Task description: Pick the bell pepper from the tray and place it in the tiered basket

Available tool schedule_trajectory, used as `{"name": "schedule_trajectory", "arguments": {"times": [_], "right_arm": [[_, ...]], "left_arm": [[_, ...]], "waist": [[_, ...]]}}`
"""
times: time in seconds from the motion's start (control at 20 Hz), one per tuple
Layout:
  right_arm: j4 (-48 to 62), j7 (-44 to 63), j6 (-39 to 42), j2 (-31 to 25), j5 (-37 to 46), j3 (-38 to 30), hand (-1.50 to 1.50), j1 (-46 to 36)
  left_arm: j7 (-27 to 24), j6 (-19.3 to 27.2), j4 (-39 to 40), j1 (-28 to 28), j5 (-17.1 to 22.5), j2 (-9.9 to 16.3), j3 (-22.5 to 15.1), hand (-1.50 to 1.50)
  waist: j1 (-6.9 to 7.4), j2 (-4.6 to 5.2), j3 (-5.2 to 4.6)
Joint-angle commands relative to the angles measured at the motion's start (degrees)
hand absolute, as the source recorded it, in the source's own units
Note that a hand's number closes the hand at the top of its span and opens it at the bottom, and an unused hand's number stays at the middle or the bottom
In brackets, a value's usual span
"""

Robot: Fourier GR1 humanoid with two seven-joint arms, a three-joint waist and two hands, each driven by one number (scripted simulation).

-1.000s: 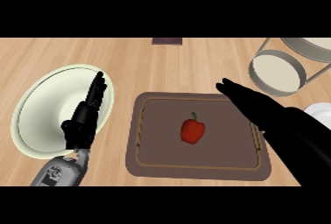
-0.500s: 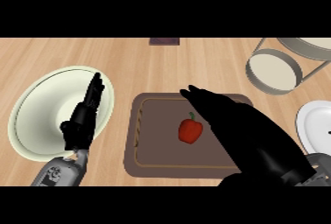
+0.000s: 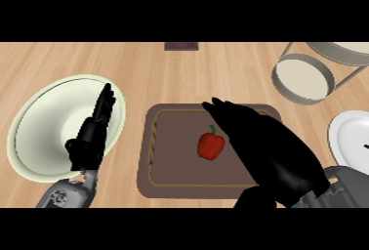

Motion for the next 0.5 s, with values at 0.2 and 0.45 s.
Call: {"name": "schedule_trajectory", "arguments": {"times": [0.2,0.45], "right_arm": [[0.6,13.2,5.5,2.4,0.1,3.7,-1.5,-3.8],[4.9,4.8,6.2,2.1,6.0,6.1,-1.5,-3.1]], "left_arm": [[-0.9,-0.3,0.3,0.3,-0.7,-0.7,0.8,0.0],[-1.8,-1.8,2.3,-0.1,-0.4,-1.8,1.2,0.0]], "waist": [[0.0,-0.01,0.0],[0.21,0.27,0.05]]}}
